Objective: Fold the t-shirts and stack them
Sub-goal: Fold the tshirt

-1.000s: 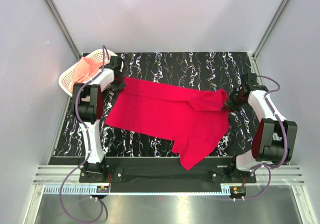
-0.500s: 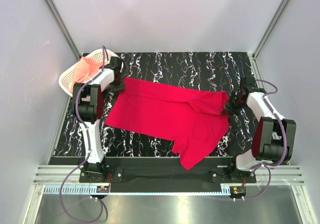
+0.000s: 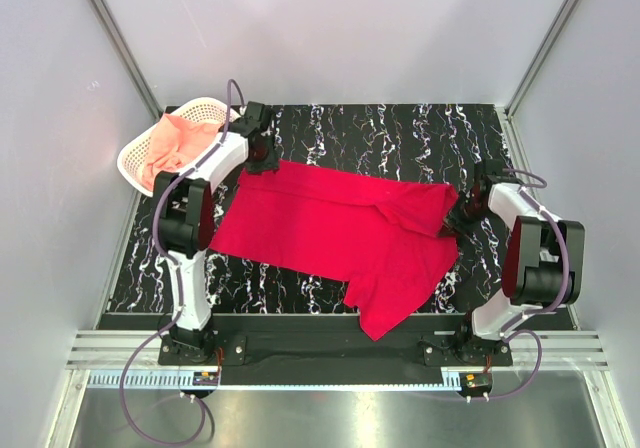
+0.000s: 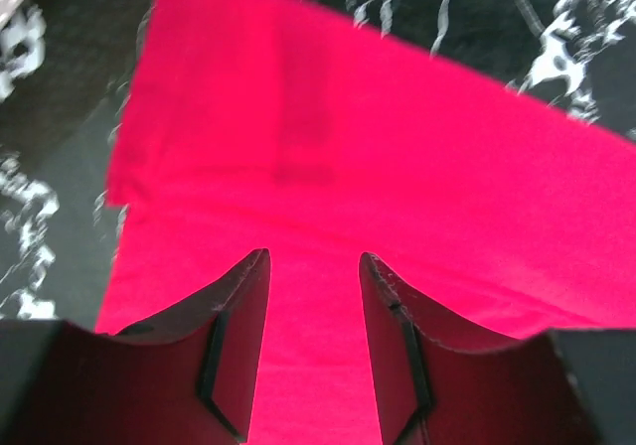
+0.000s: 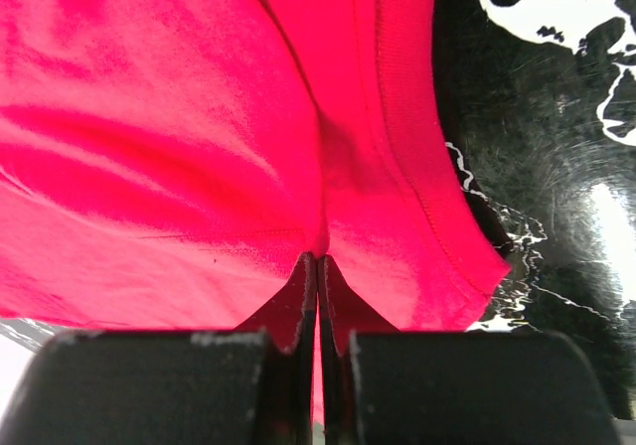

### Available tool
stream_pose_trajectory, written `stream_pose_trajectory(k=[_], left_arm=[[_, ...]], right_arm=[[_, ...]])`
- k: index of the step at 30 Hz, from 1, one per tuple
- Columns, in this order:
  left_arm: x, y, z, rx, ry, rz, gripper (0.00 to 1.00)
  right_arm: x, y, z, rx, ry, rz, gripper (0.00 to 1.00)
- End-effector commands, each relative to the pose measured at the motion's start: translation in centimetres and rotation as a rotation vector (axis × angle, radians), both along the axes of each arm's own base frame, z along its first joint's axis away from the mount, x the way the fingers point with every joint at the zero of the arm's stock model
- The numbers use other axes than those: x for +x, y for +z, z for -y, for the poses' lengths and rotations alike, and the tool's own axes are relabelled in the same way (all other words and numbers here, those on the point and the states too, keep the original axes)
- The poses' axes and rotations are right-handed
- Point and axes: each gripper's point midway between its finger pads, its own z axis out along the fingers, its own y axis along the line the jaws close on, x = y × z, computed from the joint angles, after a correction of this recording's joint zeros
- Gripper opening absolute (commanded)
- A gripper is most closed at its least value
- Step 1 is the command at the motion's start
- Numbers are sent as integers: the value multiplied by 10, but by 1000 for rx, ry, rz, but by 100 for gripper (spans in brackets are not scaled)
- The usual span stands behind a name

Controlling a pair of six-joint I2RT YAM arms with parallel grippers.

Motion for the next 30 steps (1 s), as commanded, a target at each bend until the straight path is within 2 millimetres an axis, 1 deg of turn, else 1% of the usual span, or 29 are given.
stream_pose_trajectory(k=[1, 3, 4, 6, 7, 8, 10, 11, 12, 13, 14, 15, 16, 17, 18, 20, 22, 24, 25, 27, 28, 30], left_arm=[[33, 1, 8, -61, 3, 31, 46], [41, 2, 10, -64, -4, 36, 45], [41, -3, 10, -63, -6, 27, 45], [47, -3, 8, -70, -1, 38, 45], [50, -3, 9, -77, -2, 44, 45], [53, -3, 6, -77, 3, 49, 45], [59, -1, 6, -92, -3, 60, 45], [61, -3, 4, -95, 0, 59, 45], [63, -4, 3, -94, 0, 62, 45], [65, -3, 3, -95, 0, 70, 45], [66, -4, 2, -95, 0, 72, 45], [67, -4, 1, -95, 1, 76, 45], [69, -4, 2, -98, 2, 84, 45], [69, -6, 1, -98, 4, 82, 45], [69, -6, 5, -121, -9, 80, 45], [70, -6, 4, -122, -7, 80, 45], [71, -7, 3, -122, -6, 80, 45], [73, -10, 0, -120, -4, 80, 45], [73, -14, -1, -119, -1, 72, 45], [75, -14, -3, -120, 4, 71, 45], [75, -19, -3, -117, 4, 60, 45], [76, -22, -4, -115, 3, 57, 45]], right_arm=[[10, -3, -6, 32, -40, 24, 1], [3, -13, -7, 32, -54, 5, 2], [2, -16, -7, 33, -56, 0, 4], [-1, -14, -5, 24, -62, -12, 12], [2, -8, -4, 22, -60, 8, 18], [6, -1, -1, 12, -65, 28, 34], [29, 26, 19, -39, -109, 124, 43], [39, 35, 25, -46, -126, 162, 45], [59, 52, 34, -58, -151, 225, 46], [71, 53, 43, -59, -172, 231, 47], [83, 56, 48, -54, -179, 248, 49], [104, 72, 52, -47, -173, 298, 53], [114, 58, 54, -36, -180, 265, 55], [123, 56, 59, -28, -189, 260, 57], [138, 55, 62, -9, -194, 254, 58], [148, 54, 64, 6, -212, 248, 59], [163, 56, 57, 65, -225, 284, 58], [167, 53, 55, 96, -251, 279, 58], [166, 44, 54, 101, -258, 252, 58], [165, 35, 53, 109, -262, 221, 58], [164, 32, 54, 104, -262, 217, 58], [164, 25, 56, 98, -267, 207, 58]])
